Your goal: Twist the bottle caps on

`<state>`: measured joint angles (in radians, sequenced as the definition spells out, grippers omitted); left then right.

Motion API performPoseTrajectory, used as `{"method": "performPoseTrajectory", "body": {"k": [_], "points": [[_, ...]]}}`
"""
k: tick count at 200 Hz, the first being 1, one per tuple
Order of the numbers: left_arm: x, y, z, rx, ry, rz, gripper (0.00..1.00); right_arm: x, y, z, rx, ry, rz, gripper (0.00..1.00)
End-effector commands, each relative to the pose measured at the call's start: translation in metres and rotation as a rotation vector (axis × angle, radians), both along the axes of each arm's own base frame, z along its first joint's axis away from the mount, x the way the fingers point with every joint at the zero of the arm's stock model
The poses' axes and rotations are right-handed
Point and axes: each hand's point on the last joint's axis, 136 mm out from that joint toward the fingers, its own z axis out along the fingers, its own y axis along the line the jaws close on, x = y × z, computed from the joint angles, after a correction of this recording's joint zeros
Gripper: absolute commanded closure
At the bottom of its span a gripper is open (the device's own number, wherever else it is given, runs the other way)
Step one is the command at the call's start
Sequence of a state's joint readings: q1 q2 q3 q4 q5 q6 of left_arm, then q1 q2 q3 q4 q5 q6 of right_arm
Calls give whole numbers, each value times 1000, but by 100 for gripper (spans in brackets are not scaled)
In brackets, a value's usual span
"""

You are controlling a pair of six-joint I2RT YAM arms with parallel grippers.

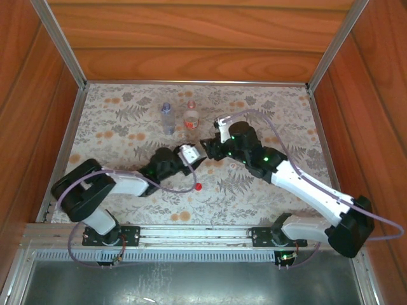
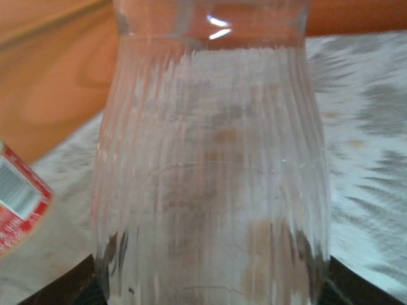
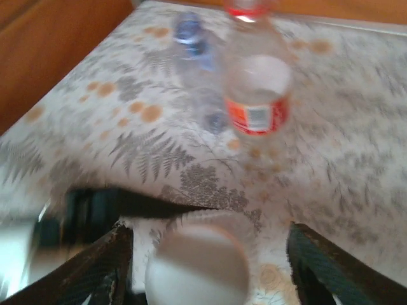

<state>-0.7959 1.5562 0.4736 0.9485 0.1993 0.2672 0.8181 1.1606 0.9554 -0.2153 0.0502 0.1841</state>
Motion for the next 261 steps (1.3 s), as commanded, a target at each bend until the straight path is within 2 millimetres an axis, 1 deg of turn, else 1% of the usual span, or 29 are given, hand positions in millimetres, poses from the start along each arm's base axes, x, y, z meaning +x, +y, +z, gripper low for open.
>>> {"method": "performPoseTrajectory", "body": {"k": [1,22,35,66,75,90,142,154,174,187,210,221,233,240,241,248,261], "points": [[-64,-13,25,-148,151,-411,44,-43,15,30,-30,-175,364,24],[-62,-10,27,-152,151,-398,44,-48,13,37,-18,-183,402,22],[-61,-9,27,-153,156,-398,44,-48,13,35,-21,-181,409,21],[-73,-8,31,-171,189,-496,44,-46,12,31,-33,-170,428,22],[-74,-7,34,-179,197,-508,44,-46,11,31,-35,-167,435,25],[-74,-6,36,-185,204,-511,44,-48,10,30,-33,-162,452,27],[-73,-7,37,-191,216,-520,44,-48,12,22,-26,-141,476,47],[-72,-7,37,-193,222,-525,44,-49,14,21,-22,-132,487,48],[-72,-8,37,-193,228,-531,44,-51,15,19,-19,-119,505,47],[-72,-8,37,-192,226,-530,44,-50,16,19,-19,-116,504,53],[-71,-8,35,-189,225,-520,44,-49,16,19,-16,-115,498,61],[-69,-7,33,-186,226,-509,44,-49,16,19,-14,-116,494,62],[-69,-7,30,-180,226,-505,44,-48,16,20,-10,-112,488,60],[-68,-7,29,-179,227,-504,44,-47,16,20,-8,-112,481,53],[-68,-7,29,-178,228,-504,44,-47,16,20,-8,-113,479,51],[-68,-7,27,-178,234,-504,44,-45,16,21,-6,-117,469,45],[-68,-7,26,-176,239,-504,44,-45,16,23,3,-126,464,44]]}}
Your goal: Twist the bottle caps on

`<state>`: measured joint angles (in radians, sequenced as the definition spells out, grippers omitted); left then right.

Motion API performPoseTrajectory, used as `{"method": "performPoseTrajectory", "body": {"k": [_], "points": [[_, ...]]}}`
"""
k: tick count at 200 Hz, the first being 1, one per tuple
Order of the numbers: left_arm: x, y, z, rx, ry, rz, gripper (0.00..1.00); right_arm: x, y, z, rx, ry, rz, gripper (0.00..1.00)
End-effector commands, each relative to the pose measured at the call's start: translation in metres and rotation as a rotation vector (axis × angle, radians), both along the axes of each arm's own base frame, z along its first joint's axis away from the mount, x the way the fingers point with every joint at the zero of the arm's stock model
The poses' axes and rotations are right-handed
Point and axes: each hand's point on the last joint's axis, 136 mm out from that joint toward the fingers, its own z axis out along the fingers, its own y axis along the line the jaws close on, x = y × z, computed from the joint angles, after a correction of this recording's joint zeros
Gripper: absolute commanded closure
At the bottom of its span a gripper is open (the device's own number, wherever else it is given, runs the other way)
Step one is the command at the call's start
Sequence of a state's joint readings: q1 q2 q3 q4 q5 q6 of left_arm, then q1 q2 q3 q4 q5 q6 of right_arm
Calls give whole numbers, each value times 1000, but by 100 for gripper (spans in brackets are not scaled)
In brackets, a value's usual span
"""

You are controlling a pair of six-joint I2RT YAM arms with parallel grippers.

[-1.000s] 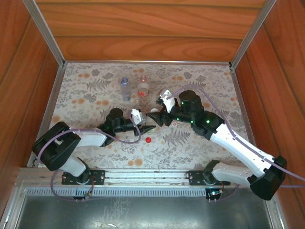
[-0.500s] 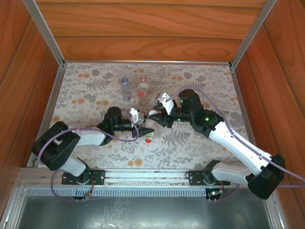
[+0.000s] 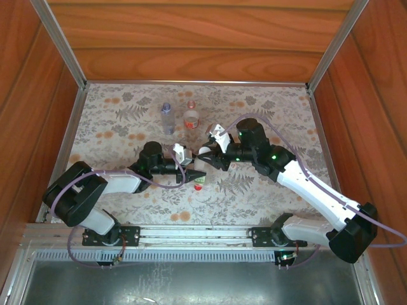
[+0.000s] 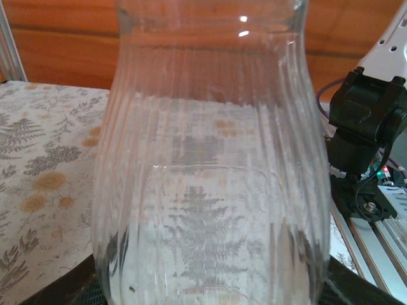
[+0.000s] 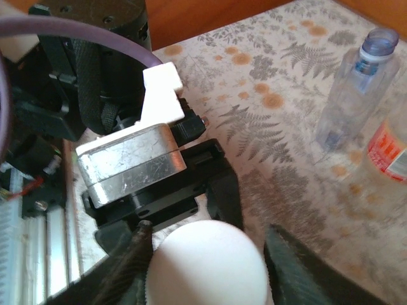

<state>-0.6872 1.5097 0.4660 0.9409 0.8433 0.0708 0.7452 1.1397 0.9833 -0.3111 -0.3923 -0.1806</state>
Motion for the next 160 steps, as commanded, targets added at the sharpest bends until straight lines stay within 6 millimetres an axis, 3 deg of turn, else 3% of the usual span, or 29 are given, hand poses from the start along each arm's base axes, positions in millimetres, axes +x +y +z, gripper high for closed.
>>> {"method": "performPoseTrajectory", "body": {"k": [1,49,126,160], "points": [[2,-2,2,-8,-13,-17,44,5,1,13,35,-23,-18,44],[1,-2,3,-10,-17,-19,44,6,4,9,39,-3,-12,54],[0,0,9,-21,-29,-19,44,7,3,2,7,11,-15,51],[0,-1,8,-20,-29,-21,44,8,4,4,13,4,-12,61]]}}
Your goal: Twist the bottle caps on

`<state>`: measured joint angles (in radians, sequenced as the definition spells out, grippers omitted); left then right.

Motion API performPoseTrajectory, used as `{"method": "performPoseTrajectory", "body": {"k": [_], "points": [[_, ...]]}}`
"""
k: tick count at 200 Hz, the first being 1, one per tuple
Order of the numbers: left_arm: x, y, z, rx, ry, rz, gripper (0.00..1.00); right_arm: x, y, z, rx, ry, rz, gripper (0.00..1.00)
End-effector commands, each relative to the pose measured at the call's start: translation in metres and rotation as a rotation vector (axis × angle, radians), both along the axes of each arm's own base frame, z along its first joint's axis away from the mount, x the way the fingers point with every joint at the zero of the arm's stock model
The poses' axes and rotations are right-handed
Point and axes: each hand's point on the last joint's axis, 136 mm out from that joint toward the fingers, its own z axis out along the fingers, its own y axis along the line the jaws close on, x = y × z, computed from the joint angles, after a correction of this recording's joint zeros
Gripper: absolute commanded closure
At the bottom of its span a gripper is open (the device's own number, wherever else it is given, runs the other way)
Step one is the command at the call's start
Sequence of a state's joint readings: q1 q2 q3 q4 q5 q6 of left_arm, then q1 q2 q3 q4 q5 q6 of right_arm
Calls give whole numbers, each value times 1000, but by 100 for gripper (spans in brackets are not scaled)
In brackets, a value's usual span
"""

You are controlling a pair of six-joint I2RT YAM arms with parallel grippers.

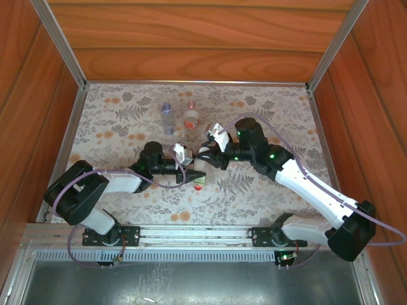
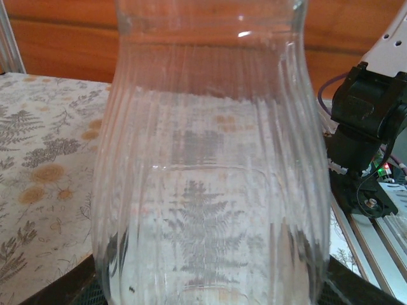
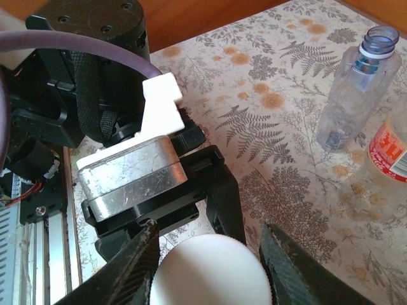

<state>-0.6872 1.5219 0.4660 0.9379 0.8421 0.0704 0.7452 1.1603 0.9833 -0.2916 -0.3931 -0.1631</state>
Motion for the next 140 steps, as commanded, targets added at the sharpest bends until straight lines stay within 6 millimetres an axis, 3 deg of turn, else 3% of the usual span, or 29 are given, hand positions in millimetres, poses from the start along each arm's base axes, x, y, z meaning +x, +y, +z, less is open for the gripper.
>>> {"method": "performPoseTrajectory", "body": {"k": [1,10,36,73,87,112,140], "points": [[0,-1,13,-30,-41,-22,44,4,0,8,11,-14,-5,62],[1,-1,12,-28,-42,-19,44,4,1,8,12,-14,-3,67],[9,-1,9,-17,-42,18,44,7,0,11,21,-13,-23,68],[69,13,7,43,-125,418,44,48,-7,-1,18,55,-293,72],[82,16,9,71,-184,540,44,58,-7,-7,33,93,-370,73],[95,13,18,95,-249,687,44,70,-9,-14,63,101,-523,74],[100,11,23,138,-321,818,44,84,-25,-24,58,113,-731,76]]}}
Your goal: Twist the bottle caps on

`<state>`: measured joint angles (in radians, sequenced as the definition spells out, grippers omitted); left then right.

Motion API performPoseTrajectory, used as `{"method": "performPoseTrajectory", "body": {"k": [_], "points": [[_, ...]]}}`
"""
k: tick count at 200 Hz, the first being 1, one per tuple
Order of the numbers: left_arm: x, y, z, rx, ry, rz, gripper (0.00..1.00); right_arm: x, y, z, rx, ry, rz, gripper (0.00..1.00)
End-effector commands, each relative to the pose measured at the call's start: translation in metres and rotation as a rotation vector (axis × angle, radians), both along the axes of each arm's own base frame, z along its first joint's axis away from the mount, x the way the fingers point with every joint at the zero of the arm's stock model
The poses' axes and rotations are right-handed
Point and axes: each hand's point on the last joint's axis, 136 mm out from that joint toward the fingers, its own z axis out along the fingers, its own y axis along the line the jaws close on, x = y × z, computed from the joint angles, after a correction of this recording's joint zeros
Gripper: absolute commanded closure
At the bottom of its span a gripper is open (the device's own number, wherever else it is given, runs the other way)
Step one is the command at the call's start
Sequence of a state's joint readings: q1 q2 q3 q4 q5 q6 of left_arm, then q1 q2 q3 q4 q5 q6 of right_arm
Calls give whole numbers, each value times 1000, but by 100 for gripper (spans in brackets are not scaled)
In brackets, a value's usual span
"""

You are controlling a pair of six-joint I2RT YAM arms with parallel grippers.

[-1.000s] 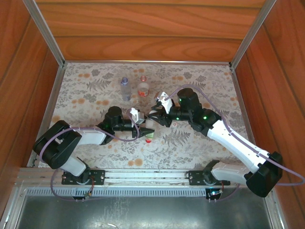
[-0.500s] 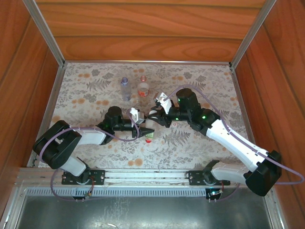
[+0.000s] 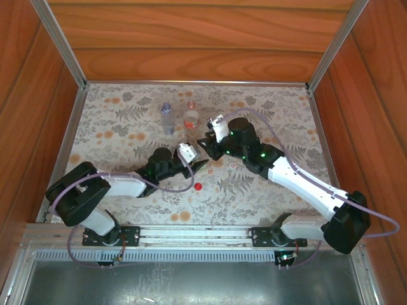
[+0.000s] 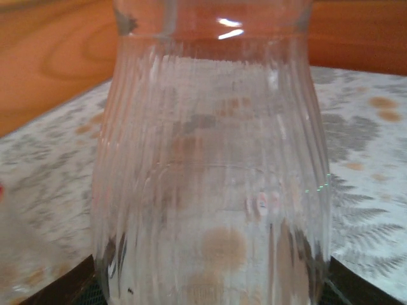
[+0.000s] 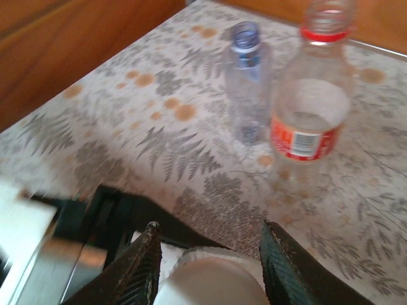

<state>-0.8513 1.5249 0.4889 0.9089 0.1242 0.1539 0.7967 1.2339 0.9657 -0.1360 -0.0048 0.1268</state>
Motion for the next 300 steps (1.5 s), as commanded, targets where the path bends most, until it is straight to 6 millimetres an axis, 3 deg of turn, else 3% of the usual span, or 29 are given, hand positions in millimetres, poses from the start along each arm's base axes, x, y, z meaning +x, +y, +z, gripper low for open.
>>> {"method": "performPoseTrajectory", "body": {"k": [1,55,90,102,126,140,156,198,245,300], "points": [[37,13,33,20,-164,289,44,25,-22,-12,41,58,-317,76],[42,9,37,33,-187,387,44,34,-37,-39,-10,135,-541,78],[35,2,28,57,-183,336,44,31,-29,-26,18,114,-481,75],[32,0,22,75,-185,299,44,27,-19,-13,33,78,-393,68],[26,-1,7,92,-152,213,44,14,-4,14,65,3,-229,45],[18,-1,0,68,-106,135,44,8,-4,24,70,-37,-176,32],[8,-1,0,14,-42,37,44,3,-7,29,75,-66,-137,26],[-19,-8,11,-68,30,-155,44,-12,-10,27,83,-71,-49,26],[-15,-8,19,-91,32,-144,44,-12,-8,5,27,-33,-40,28],[-11,-6,20,-87,23,-123,44,-10,-5,-8,0,-8,-38,44]]}}
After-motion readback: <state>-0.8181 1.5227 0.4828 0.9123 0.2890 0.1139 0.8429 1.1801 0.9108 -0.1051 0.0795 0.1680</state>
